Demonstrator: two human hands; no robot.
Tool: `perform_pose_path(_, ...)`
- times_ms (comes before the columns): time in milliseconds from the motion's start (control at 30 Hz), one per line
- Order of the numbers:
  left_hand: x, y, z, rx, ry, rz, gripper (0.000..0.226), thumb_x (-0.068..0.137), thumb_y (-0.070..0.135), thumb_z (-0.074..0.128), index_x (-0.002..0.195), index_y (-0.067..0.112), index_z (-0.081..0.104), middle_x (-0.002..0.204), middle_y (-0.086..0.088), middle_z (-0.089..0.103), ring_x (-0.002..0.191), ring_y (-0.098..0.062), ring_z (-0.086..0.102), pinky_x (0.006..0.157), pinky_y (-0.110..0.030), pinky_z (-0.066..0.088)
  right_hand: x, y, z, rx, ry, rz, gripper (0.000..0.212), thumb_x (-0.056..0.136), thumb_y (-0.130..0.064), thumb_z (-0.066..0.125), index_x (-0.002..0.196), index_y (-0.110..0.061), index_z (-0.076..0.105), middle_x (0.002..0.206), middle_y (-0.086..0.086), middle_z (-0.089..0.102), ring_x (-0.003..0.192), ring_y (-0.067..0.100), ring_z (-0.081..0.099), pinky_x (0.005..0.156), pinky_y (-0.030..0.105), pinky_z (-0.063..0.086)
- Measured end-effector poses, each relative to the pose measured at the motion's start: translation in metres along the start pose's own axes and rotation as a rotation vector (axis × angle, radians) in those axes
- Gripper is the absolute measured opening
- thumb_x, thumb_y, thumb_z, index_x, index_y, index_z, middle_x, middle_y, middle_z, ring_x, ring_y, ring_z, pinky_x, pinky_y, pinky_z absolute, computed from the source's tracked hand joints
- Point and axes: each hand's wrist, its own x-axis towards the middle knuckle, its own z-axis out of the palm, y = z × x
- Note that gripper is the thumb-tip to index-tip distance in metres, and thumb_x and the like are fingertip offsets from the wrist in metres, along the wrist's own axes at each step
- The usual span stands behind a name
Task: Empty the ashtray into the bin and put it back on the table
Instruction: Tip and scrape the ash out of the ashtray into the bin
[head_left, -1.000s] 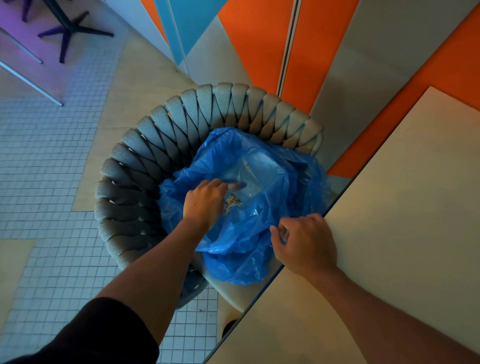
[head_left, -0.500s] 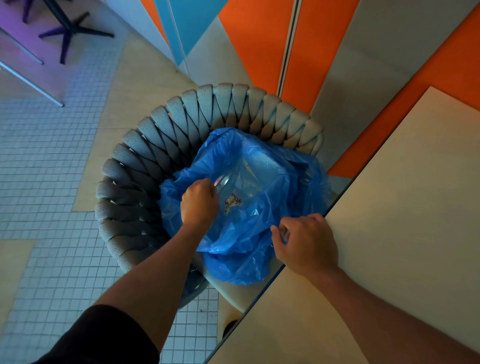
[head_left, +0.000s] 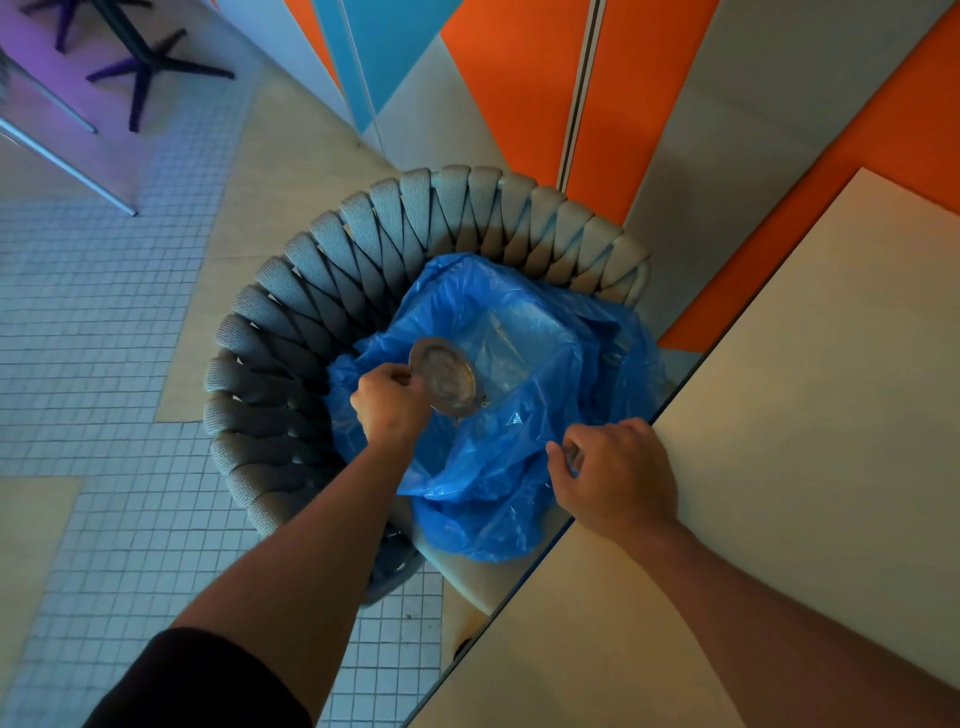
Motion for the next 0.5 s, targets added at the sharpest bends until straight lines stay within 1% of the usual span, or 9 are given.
perform_pose_path(33,-0.003,0.002,-0.001,-0.011,0.002,-0.013,0.008,0.084,0.023,0.066,0.076,0.021,0.068,0.068,0.007,0.066,0.086,-0.016,0.065,0.051,-0.018,0.043,0.0,0.0,0.0,0.0,0.002,0.002,0.032,0.088,-0.041,0.058,0.065,-0.019,0.06,0.052,-0.009,0.045,0.047,0.012,0.037,0.066,0.028,0.034)
perform_pose_path(100,-0.009,0.006,-0.005,-0.031,0.009,-0.036,0.008,0.084,0.024,0.068,0.081,0.019,0.073,0.064,0.012,0.063,0.072,-0.008,0.064,0.048,-0.012,0.038,0.0,0.0,-0.001,0.011,0.006,0.008,0.031,0.087,-0.041,0.06,0.066,-0.019,0.061,0.052,-0.007,0.05,0.048,0.012,0.039,0.066,0.03,0.039)
perform_pose_path(167,-0.016,0.01,-0.009,-0.059,0.005,-0.066,0.008,0.082,0.022,0.068,0.084,0.019,0.075,0.063,0.014,0.063,0.066,-0.002,0.061,0.046,-0.011,0.039,-0.001,0.0,-0.001,0.024,0.007,0.016,0.029,0.087,-0.041,0.06,0.068,-0.019,0.061,0.054,-0.007,0.055,0.049,0.011,0.041,0.068,0.031,0.042)
perform_pose_path(267,-0.026,0.016,-0.016,-0.087,-0.013,-0.095,0.006,0.08,0.018,0.069,0.081,0.022,0.073,0.066,0.012,0.064,0.061,-0.001,0.06,0.038,-0.008,0.038,-0.001,-0.001,-0.003,0.047,0.014,0.026,0.028,0.087,-0.042,0.06,0.071,-0.02,0.061,0.059,-0.006,0.062,0.052,0.009,0.044,0.071,0.031,0.045)
perform_pose_path(300,-0.029,0.018,-0.018,-0.103,-0.02,-0.103,0.007,0.08,0.017,0.07,0.081,0.022,0.074,0.066,0.012,0.065,0.06,-0.001,0.061,0.038,-0.008,0.039,-0.001,-0.001,-0.003,0.053,0.012,0.028,0.028,0.088,-0.042,0.06,0.073,-0.02,0.062,0.061,-0.006,0.064,0.053,0.01,0.046,0.072,0.032,0.046)
perform_pose_path(400,-0.041,0.023,-0.023,-0.125,-0.049,-0.113,0.009,0.078,0.016,0.07,0.083,0.022,0.076,0.069,0.009,0.068,0.06,-0.003,0.065,0.046,-0.013,0.045,-0.001,-0.001,-0.006,0.085,-0.014,0.037,0.024,0.089,-0.041,0.059,0.081,-0.019,0.064,0.07,-0.004,0.07,0.06,0.012,0.057,0.077,0.033,0.047)
perform_pose_path(467,-0.05,0.026,-0.025,-0.164,-0.071,-0.12,0.011,0.077,0.014,0.072,0.078,0.025,0.075,0.07,0.007,0.071,0.055,-0.003,0.067,0.045,-0.013,0.049,0.0,-0.002,-0.01,0.151,-0.036,0.046,0.019,0.09,-0.036,0.059,0.085,-0.018,0.062,0.076,-0.004,0.071,0.066,0.014,0.061,0.08,0.036,0.049)
perform_pose_path(500,-0.055,0.027,-0.025,-0.189,-0.081,-0.123,0.014,0.077,0.014,0.072,0.074,0.027,0.074,0.071,0.005,0.073,0.056,-0.003,0.068,0.049,-0.015,0.053,0.001,-0.002,-0.012,0.219,-0.035,0.065,0.017,0.091,-0.032,0.06,0.086,-0.016,0.062,0.079,-0.003,0.071,0.069,0.016,0.063,0.08,0.038,0.051)
